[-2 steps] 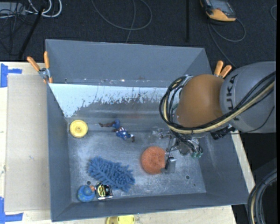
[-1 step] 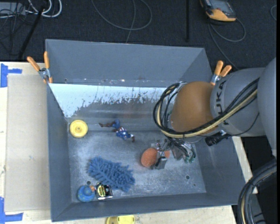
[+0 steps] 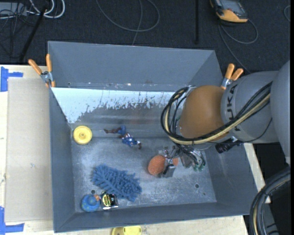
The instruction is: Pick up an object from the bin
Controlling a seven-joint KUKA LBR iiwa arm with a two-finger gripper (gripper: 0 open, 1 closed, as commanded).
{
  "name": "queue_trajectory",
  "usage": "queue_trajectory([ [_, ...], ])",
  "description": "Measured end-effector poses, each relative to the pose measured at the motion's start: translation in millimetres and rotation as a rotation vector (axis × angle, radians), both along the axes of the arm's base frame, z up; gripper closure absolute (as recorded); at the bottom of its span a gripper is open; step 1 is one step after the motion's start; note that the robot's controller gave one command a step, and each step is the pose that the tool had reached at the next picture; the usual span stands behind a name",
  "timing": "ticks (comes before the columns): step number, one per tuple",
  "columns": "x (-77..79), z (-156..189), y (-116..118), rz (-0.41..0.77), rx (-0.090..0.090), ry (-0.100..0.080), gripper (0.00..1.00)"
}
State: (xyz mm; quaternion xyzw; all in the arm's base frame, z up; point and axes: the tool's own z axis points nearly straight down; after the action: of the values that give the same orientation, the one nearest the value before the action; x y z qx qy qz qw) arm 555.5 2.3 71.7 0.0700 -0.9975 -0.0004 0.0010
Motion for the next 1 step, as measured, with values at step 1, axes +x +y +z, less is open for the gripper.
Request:
queue_trajectory([
  [1,-1.3,119.1,-4.5,0.006,0.0,-0.003,1.0],
])
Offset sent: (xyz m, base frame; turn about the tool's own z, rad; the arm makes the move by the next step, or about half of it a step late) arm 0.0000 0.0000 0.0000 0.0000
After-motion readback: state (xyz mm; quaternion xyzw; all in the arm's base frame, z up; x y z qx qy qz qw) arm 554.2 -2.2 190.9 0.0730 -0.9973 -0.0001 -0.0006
